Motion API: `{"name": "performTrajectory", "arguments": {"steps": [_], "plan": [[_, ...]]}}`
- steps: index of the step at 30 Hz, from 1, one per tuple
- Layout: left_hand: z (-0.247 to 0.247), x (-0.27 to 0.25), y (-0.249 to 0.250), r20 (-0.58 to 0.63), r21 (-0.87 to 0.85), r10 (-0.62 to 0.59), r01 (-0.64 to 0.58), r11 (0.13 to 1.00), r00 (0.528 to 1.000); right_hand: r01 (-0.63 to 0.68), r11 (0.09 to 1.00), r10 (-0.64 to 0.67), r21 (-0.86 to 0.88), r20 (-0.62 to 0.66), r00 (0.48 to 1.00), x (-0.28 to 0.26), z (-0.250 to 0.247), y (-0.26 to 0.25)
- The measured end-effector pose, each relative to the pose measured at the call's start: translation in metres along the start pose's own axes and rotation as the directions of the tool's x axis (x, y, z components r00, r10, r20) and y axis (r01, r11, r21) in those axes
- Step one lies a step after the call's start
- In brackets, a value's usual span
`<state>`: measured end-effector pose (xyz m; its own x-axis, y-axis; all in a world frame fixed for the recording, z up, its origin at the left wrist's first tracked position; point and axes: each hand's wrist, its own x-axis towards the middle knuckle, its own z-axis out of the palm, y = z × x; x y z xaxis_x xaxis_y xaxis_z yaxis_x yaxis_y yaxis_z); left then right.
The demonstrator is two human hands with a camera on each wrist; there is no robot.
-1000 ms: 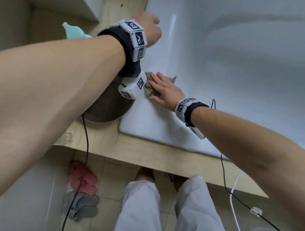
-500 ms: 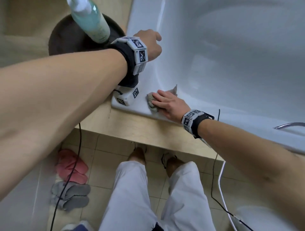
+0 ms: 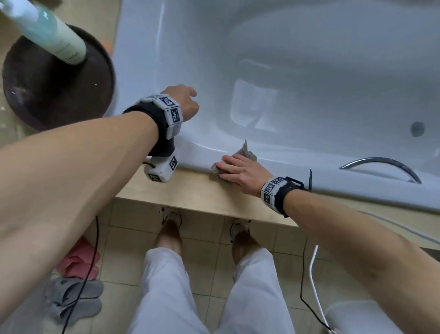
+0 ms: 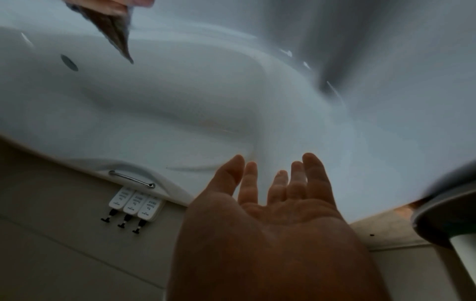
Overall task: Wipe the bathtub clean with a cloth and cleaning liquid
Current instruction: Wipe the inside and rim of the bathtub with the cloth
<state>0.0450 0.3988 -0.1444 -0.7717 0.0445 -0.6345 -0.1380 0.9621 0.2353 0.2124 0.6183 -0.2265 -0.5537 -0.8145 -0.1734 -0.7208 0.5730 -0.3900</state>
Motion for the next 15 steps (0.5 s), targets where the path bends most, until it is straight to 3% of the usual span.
{"name": "performTrajectory", "arguments": {"steps": [8,15], "plan": [[0.021,-0.017,0.067,0.008,-0.029,-0.048,0.048,0.998,0.999,-0.236,0.968,0.22,0.087,0.161,0.962,-0.109,-0.023,0.049],[0.025,-0.014,0.108,0.028,-0.001,-0.04,0.04,0.999,0.999,-0.592,0.775,0.54,0.221,0.257,0.802,-0.146,-0.039,0.075]]}}
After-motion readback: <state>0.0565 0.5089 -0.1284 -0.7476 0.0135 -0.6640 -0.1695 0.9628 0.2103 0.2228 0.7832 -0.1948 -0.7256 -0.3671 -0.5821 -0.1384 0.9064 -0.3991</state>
